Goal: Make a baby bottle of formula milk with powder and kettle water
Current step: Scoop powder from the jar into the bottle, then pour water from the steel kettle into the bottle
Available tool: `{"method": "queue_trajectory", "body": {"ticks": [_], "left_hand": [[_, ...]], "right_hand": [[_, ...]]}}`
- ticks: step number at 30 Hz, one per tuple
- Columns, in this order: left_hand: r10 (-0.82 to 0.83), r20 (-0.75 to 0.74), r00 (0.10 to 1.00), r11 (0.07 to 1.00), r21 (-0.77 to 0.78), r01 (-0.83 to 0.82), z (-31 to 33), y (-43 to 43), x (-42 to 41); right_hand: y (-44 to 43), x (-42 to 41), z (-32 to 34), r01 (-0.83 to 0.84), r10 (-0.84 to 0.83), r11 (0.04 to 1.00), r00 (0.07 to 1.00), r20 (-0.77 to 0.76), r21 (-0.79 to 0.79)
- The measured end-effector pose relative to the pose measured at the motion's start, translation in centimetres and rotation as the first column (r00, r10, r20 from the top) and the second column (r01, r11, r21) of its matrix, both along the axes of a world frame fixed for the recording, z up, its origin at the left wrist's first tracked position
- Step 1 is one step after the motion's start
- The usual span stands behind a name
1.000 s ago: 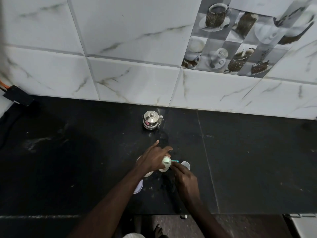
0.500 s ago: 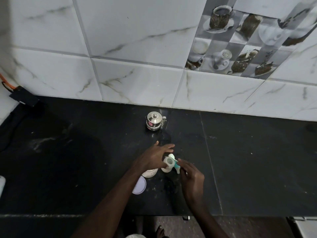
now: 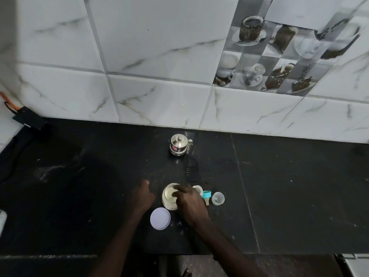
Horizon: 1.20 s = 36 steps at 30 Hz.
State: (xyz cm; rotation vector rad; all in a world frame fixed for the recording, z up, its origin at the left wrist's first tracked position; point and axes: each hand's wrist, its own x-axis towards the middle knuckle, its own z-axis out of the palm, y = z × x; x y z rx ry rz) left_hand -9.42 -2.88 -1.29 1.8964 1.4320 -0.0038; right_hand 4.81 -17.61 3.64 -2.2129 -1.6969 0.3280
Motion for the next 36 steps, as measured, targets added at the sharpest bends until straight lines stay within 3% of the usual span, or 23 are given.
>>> {"method": "queue_trajectory", "body": {"ticks": [4,7,15,21,23,26,30,33,36], "left_hand": [[-0.208,-0.247,0.946,0.973,-0.149,0.175,-0.3,-4.0,-0.3],[-0.272,-0.34,0.9,0.962,-0.103,0.252,-1.1,-6.9,-0.1],[-0.099,-0.216,0.971,0.964,0.22,0.147,-3.1,-10.8,0.2],[0.061,-0.187,0.98,0.965,0.264,-0.01,-1.3,-9.2,-0.4],[0.163,-0.093,0.982,0.938,0.322,-0.125,0.8,-8.4,-0.2],[0.23,0.198,0.953,0.847,0.442,-0.296,3.8,-7.7,0.7],[0.116,0.493,0.862,0.807,0.46,-0.371,6.4,-8.4,2.8],[0.065,0.559,0.827,0.867,0.379,-0.324,5.4,-8.7,4.1],[0.022,0.469,0.883,0.937,0.297,-0.182,3.8,-8.0,5.6]], "right_hand": [[-1.0,0.4,0.2,0.178,-0.162,0.975,0.979,-0.125,0.135],[-1.8,0.9,0.9,0.323,-0.296,0.941,0.929,-0.223,0.097],[-2.6,1.5,1.8,0.363,-0.306,0.914,0.911,-0.278,0.181],[-2.5,2.0,1.9,0.387,-0.32,0.905,0.893,-0.316,0.177],[-2.4,2.6,1.6,0.378,-0.311,0.905,0.901,-0.303,0.196],[-1.9,3.1,1.5,0.382,-0.302,0.898,0.896,-0.324,0.219],[-0.5,3.7,2.2,0.404,-0.288,0.898,0.839,-0.461,0.175],[0.7,3.9,3.9,0.323,-0.224,0.94,0.823,-0.523,0.107],[1.7,4.1,4.9,0.146,-0.131,0.989,0.907,-0.399,0.005]]}}
